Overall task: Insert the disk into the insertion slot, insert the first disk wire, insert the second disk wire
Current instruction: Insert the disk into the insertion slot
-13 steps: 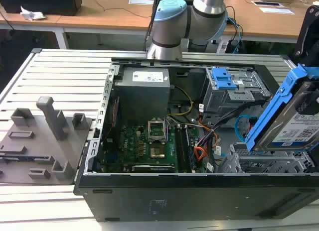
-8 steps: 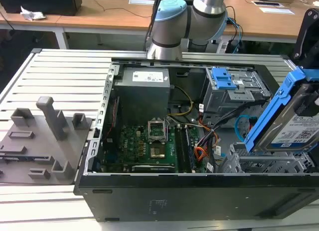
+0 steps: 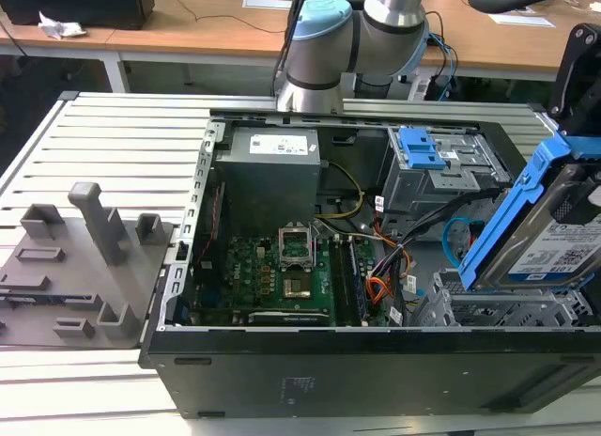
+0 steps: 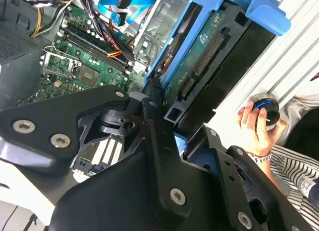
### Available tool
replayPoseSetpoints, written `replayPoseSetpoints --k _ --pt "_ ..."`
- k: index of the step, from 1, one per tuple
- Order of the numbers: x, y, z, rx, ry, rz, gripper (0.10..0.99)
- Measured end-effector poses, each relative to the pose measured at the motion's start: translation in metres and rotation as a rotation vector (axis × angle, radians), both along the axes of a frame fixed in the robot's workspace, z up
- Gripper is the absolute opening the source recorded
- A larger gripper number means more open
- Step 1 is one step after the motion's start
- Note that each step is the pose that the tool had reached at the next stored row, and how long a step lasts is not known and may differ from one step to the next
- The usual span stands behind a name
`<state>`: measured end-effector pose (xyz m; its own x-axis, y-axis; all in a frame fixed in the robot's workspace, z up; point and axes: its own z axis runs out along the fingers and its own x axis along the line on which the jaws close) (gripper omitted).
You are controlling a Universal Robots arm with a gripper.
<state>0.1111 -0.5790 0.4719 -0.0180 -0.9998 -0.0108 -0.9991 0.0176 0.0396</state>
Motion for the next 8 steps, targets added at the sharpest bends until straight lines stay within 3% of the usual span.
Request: replayPoseSetpoints --k 8 --pt "0.0000 0.0000 -0.0056 0.000 0.0000 0.000 0.365"
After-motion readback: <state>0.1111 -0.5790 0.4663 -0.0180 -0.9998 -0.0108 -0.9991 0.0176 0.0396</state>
